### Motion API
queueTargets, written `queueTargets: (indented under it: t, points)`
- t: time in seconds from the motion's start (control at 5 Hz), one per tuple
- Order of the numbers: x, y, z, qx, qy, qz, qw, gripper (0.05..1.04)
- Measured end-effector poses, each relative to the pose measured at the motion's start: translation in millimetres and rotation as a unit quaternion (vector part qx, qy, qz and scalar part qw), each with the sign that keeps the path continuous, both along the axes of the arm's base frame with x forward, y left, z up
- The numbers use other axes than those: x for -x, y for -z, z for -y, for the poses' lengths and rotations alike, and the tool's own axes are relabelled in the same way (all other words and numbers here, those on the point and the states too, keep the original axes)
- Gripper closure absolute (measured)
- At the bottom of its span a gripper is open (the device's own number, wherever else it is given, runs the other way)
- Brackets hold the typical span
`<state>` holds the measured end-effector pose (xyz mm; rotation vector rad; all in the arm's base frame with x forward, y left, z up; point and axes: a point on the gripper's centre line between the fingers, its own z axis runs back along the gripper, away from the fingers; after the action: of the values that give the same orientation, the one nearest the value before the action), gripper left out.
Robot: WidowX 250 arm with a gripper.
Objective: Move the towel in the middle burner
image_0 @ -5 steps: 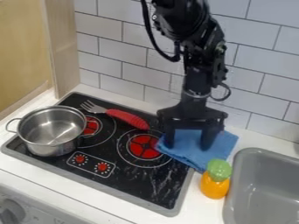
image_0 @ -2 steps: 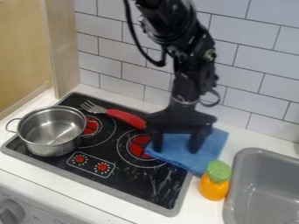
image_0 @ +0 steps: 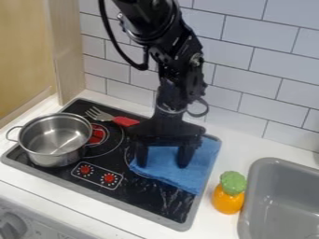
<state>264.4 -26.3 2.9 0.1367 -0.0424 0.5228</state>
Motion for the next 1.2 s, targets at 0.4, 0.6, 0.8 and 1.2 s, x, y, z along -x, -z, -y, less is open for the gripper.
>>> queueTargets:
  t: [0.4, 0.6, 0.8, 1.2]
  points:
    - [41, -4.6, -35, -0.003, -0.06, -0.014, 0.9981, 0.084]
    - [61, -4.1, -49, -0.002, -0.091, -0.02, 0.9956, 0.084]
    - [68, -4.2, -54, -0.007, -0.094, -0.022, 0.9953, 0.084]
    - [78, -6.0, -59, -0.002, -0.117, -0.028, 0.9927, 0.084]
